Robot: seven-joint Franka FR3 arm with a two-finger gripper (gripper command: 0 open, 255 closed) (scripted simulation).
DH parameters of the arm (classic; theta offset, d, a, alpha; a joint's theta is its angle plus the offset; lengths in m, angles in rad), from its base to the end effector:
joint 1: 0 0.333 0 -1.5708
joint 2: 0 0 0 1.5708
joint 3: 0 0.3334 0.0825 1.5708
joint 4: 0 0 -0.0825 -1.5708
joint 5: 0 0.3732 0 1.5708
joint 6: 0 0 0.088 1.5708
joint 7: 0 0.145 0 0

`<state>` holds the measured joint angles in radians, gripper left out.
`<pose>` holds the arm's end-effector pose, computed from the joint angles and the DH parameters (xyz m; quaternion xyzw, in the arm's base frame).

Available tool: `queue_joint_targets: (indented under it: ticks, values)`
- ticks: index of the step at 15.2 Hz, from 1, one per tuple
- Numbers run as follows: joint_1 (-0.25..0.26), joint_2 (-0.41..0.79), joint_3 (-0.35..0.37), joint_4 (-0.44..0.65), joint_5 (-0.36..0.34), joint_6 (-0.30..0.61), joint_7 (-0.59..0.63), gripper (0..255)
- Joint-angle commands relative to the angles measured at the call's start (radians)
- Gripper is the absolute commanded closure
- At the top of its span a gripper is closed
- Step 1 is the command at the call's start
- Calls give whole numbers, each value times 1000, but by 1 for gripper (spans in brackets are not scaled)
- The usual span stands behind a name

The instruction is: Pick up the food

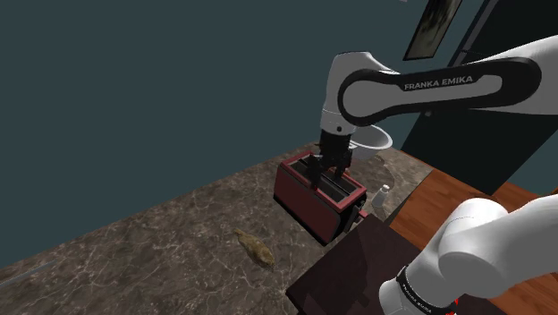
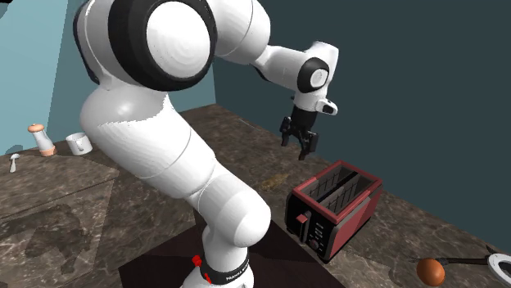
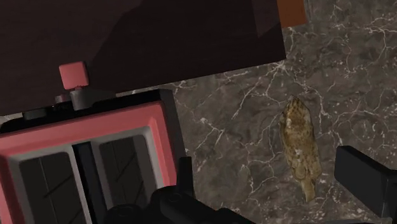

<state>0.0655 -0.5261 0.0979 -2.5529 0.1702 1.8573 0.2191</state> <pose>0.3312 0.0738 0.4144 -0.9926 0.0672 0.0932 0.0383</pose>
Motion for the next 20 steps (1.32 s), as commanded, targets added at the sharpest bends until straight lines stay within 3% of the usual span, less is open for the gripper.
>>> queue_joint_targets:
  ticks: [1,10,20]
  values:
    - [10,57,21,-8,12,66,16,0]
    - [56,386,120,50,39,336,116,0]
    - [122,796,163,242,-43,546,262,0]
